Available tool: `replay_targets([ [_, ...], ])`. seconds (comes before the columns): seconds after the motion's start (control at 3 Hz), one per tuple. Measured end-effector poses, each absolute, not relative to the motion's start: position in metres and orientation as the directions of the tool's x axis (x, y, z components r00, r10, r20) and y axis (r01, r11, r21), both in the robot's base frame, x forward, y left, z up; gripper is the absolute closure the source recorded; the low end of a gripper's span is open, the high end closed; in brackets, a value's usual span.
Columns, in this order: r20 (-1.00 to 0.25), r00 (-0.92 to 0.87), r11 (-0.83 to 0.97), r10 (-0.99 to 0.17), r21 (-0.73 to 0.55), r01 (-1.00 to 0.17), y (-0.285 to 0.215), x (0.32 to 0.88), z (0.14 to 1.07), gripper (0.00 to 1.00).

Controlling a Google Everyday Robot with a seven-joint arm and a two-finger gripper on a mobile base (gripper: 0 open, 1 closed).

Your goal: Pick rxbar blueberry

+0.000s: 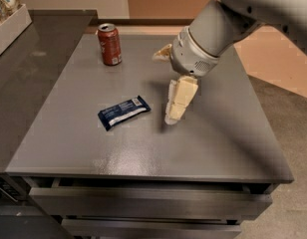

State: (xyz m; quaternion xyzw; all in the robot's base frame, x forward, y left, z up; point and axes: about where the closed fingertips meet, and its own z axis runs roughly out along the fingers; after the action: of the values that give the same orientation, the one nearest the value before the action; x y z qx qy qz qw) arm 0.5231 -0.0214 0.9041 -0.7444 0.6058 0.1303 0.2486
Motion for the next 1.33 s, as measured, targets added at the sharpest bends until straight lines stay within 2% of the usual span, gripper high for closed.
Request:
replay_targets([
  [1.33,-0.486,0.372,-0.39,-0.791,-0.067,-0.918,0.067,0.535,0.847,0.0],
])
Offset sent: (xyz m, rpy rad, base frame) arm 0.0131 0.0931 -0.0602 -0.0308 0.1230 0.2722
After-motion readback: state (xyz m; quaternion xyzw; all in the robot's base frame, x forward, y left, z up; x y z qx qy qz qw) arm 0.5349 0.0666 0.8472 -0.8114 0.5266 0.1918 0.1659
